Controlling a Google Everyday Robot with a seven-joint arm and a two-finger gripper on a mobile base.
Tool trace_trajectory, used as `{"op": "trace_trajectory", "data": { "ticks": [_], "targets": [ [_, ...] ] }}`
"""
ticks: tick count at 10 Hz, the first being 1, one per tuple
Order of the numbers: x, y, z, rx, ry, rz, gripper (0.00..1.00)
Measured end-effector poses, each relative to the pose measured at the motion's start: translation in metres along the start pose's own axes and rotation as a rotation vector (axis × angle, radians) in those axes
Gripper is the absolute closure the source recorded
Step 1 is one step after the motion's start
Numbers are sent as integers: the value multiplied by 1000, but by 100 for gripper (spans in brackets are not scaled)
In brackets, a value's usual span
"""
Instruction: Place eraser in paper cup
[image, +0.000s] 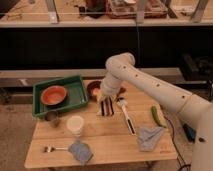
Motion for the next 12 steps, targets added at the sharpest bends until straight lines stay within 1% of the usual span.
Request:
{"op": "trace_trajectory", "data": {
  "ticks": [1, 2, 3, 4, 5, 6, 7, 9, 11, 12],
  "targets": [
    [5, -18, 4, 7, -1, -52, 100],
    [11, -46, 9, 13, -1, -137, 100],
    [13, -64, 12, 11, 0, -197, 100],
    [12, -77, 14, 1, 1, -240, 100],
    [8, -91, 19, -25, 0, -291, 100],
    [-3, -101, 28, -82, -3, -334, 100],
    [-14, -106, 33, -133, -8, -360, 100],
    [-26, -100, 35, -174, -19, -379, 100],
    [-31, -101, 34, -180, -27, -397, 100],
    [-32, -106, 32, -169, -33, -415, 100]
  ]
}}
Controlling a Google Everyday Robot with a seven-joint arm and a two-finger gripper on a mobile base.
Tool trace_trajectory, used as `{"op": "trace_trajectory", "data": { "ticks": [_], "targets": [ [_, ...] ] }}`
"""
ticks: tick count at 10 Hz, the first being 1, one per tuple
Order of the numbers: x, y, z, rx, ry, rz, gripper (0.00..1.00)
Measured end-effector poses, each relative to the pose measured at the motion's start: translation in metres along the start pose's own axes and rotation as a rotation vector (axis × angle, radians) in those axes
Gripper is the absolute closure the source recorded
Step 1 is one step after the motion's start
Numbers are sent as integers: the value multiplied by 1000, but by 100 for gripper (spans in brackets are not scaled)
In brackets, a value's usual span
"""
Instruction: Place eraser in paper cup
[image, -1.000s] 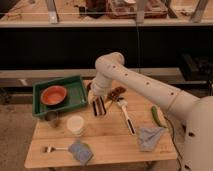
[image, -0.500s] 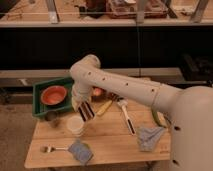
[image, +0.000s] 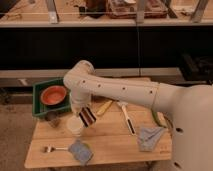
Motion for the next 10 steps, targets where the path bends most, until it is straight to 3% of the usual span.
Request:
{"op": "trace_trajectory", "data": {
  "ticks": [5, 9, 10],
  "targets": [
    [2, -28, 0, 50, -12, -59, 100],
    [0, -40, 15, 70, -35, -69, 100],
    [0, -41, 19, 66, -38, -62, 91]
  ]
}}
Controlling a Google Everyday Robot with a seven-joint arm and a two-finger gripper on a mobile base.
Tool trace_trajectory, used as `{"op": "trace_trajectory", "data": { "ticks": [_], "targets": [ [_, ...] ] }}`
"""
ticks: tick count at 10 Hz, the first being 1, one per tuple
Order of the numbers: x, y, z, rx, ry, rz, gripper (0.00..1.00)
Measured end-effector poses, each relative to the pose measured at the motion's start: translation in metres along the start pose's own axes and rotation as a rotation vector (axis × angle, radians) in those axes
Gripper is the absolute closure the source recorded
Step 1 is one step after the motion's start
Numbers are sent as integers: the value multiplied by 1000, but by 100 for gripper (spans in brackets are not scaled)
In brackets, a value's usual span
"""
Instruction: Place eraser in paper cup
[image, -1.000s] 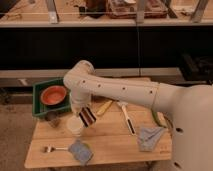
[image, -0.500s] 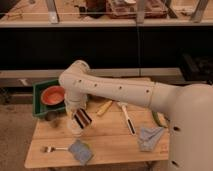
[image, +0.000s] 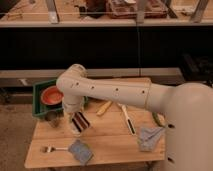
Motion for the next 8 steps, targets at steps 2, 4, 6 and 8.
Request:
{"op": "trace_trajectory", "data": {
  "ticks": [2, 4, 6, 8],
  "targets": [
    [2, -2, 4, -6, -1, 2, 73],
    [5, -3, 6, -9, -1, 6, 52],
    [6, -2, 8, -8, -2, 10, 32],
    [7, -4, 10, -2, -7, 10, 20]
  ]
}}
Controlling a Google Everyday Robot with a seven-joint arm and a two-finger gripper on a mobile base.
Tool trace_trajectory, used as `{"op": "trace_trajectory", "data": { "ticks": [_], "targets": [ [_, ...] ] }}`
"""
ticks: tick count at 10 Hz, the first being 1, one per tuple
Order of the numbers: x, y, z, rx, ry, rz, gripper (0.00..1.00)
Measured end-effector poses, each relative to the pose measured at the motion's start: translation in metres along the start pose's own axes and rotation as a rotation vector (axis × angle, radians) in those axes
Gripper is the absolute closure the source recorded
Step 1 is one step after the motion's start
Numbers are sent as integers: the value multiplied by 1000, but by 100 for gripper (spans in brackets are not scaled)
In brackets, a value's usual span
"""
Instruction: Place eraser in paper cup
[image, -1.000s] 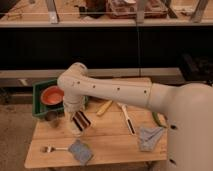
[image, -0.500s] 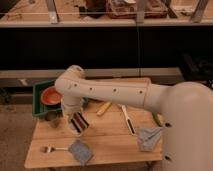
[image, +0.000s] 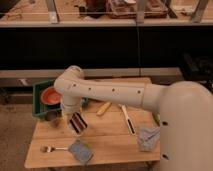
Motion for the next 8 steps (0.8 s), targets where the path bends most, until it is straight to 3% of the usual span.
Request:
{"op": "trace_trajectory", "data": {
  "ticks": [8],
  "targets": [
    [2, 1, 3, 3, 2, 20, 20]
  ]
}}
